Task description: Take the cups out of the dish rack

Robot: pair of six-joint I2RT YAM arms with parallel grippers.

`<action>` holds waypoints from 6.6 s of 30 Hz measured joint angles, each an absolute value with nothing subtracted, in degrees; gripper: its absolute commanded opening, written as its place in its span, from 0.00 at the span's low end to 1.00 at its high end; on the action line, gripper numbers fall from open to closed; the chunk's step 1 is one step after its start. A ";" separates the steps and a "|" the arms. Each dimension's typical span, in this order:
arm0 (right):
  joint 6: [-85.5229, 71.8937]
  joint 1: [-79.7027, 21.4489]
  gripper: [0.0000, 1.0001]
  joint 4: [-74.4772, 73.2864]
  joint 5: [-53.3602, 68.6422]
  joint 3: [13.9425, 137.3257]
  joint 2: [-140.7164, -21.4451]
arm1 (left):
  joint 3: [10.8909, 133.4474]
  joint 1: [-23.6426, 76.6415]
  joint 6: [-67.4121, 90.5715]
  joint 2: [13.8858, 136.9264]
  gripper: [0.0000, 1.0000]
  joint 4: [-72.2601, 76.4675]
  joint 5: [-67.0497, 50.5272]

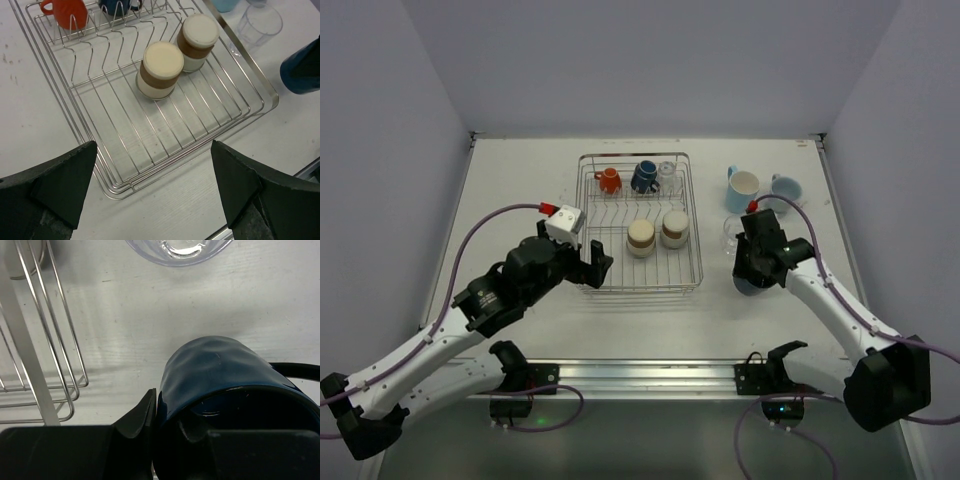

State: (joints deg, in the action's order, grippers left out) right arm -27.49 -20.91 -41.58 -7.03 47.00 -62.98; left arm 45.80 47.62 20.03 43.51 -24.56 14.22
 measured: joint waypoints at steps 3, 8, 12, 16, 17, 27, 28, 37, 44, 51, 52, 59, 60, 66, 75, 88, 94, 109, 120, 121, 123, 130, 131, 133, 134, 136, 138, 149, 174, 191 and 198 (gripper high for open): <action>-27.38 -20.93 0.00 -41.43 -6.92 47.03 -65.43 | 45.78 47.62 19.79 43.70 1.00 -25.41 14.39; -27.40 -20.93 0.01 -39.81 -6.22 47.03 -70.24 | 45.80 47.62 19.68 44.03 1.00 -25.41 14.37; -27.42 -20.93 0.05 -37.78 -5.52 46.98 -73.49 | 45.98 47.64 19.75 46.46 1.00 -25.39 13.63; -27.44 -20.95 0.15 -35.68 -4.97 46.44 -74.37 | 46.81 47.64 19.94 50.28 1.00 -25.32 12.12; -27.42 -20.95 0.19 -35.44 -4.97 46.35 -74.43 | 47.03 47.64 19.99 51.07 1.00 -25.30 11.73; -26.76 -21.06 0.40 -33.23 -4.84 45.65 -73.52 | 49.12 49.17 20.29 53.84 1.00 -24.97 10.98; -26.74 -21.06 0.41 -33.23 -4.84 45.65 -73.19 | 49.43 49.19 20.23 53.78 1.00 -25.04 11.22; -24.71 -25.71 0.79 -35.46 -4.67 51.68 -57.25 | 50.94 49.21 18.13 46.63 1.00 -27.05 16.29; -19.11 -33.34 0.85 -27.83 6.26 60.45 -58.30 | 51.00 49.21 16.78 39.07 1.00 -27.09 20.73; -13.85 -40.21 0.96 -28.49 5.61 76.25 -81.49 | 46.46 49.21 16.40 31.75 1.00 -26.15 25.30; -13.32 -40.82 0.97 -28.95 5.21 78.28 -84.51 | 45.82 49.21 16.34 31.29 1.00 -26.13 25.67; -11.70 -42.46 0.99 -32.42 -0.03 90.91 -101.10 | 44.69 49.19 15.40 32.56 1.00 -25.76 26.24; -11.57 -42.46 0.99 -32.95 -0.93 91.96 -102.89 | 44.62 49.19 15.35 32.73 1.00 -25.74 26.22; -11.38 -42.48 0.99 -36.53 -4.95 94.61 -109.40 | 44.29 48.90 15.16 32.95 1.00 -25.34 26.15; -11.99 -42.74 0.95 -38.46 -4.16 95.59 -112.62 | 44.25 48.73 14.33 33.87 1.00 -24.38 26.15; -14.31 -43.62 0.30 -31.07 -3.22 90.52 -106.85 | 44.25 48.05 15.22 34.61 0.97 -23.07 23.97; -20.69 -43.62 0.28 -12.82 4.78 70.74 -82.35 | 44.58 48.01 19.22 35.16 0.88 -20.25 18.06; -38.22 -42.48 0.25 21.98 22.50 39.33 -57.74 | 46.85 48.01 37.39 43.48 0.73 -7.84 -0.84; -42.83 -41.91 0.21 31.46 23.97 34.28 -51.51 | 48.29 48.01 41.36 41.89 0.72 -11.86 -0.69; -43.13 -41.91 0.21 31.86 23.99 34.06 -51.27 | 48.29 48.01 41.56 41.52 0.71 -12.12 -0.78; -44.23 -41.91 0.21 33.41 24.27 33.93 -51.59 | 48.27 48.01 42.35 40.71 0.70 -11.94 -1.78; -50.28 -41.87 0.23 43.11 28.95 33.93 -58.63 | 46.30 48.01 45.15 40.18 0.63 -5.23 -11.18; -51.37 -41.87 0.23 44.84 29.78 33.93 -59.94 | 46.04 48.01 45.47 40.40 0.60 -4.40 -12.08; -53.65 -41.76 0.23 47.99 30.92 33.93 -61.98 | 46.00 47.88 45.98 41.21 0.47 -3.46 -13.30; -54.72 -41.65 0.23 49.76 31.31 33.93 -62.78 | 46.00 47.77 46.04 41.54 0.40 -3.18 -13.56; -57.08 -41.52 0.30 53.28 32.25 33.82 -64.20 | 46.00 47.68 46.50 41.89 0.09 -2.61 -14.02; -59.55 -41.19 0.44 57.28 33.52 33.36 -65.17 | 46.13 47.66 46.59 41.34 0.00 -1.54 -15.25; -59.51 -40.14 0.99 57.82 29.47 25.52 -61.95 | 56.84 48.03 36.84 42.33 0.00 -17.26 7.46; -34.79 -39.72 0.99 7.40 12.40 29.34 -45.01 | 68.79 4.51 22.85 89.01 0.00 -29.15 13.54; -33.39 -39.72 0.99 5.02 11.38 29.45 -48.18 | 70.19 0.27 20.05 101.06 0.79 -28.80 12.62; -31.99 -39.72 0.98 -1.39 6.63 35.35 -53.15 | 70.06 0.27 21.52 91.00 0.98 -28.27 9.19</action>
